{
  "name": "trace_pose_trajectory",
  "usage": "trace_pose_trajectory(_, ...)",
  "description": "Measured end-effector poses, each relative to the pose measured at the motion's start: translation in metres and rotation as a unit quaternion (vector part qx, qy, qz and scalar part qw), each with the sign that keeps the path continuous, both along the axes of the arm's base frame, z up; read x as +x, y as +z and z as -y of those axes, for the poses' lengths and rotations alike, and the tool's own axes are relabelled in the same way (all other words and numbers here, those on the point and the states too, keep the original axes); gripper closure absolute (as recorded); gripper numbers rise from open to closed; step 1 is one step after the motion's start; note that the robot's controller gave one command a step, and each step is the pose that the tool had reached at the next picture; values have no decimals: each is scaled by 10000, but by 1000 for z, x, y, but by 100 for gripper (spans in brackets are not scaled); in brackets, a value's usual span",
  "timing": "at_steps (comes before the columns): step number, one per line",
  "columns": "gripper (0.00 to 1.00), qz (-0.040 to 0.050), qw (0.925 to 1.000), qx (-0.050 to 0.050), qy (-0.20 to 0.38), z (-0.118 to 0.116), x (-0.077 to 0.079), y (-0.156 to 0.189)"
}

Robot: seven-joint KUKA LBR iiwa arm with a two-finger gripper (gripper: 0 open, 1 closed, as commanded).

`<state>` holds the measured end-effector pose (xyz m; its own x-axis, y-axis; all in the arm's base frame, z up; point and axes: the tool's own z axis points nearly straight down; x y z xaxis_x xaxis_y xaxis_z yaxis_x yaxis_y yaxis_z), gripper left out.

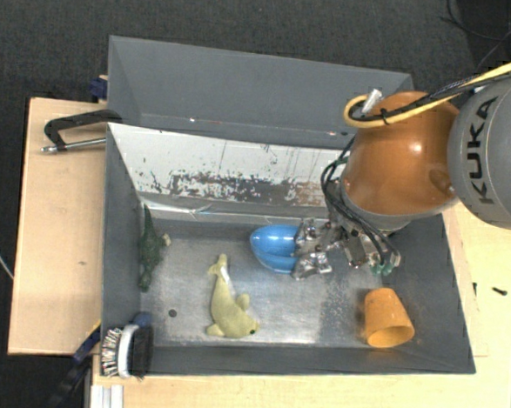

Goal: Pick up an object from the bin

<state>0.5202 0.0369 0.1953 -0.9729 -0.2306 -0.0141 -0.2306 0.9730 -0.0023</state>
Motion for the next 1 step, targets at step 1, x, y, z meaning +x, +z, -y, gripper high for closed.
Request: trace_pose_trajectory(1, 100, 12, 9908, -15, 1356, -7, 84, 124)
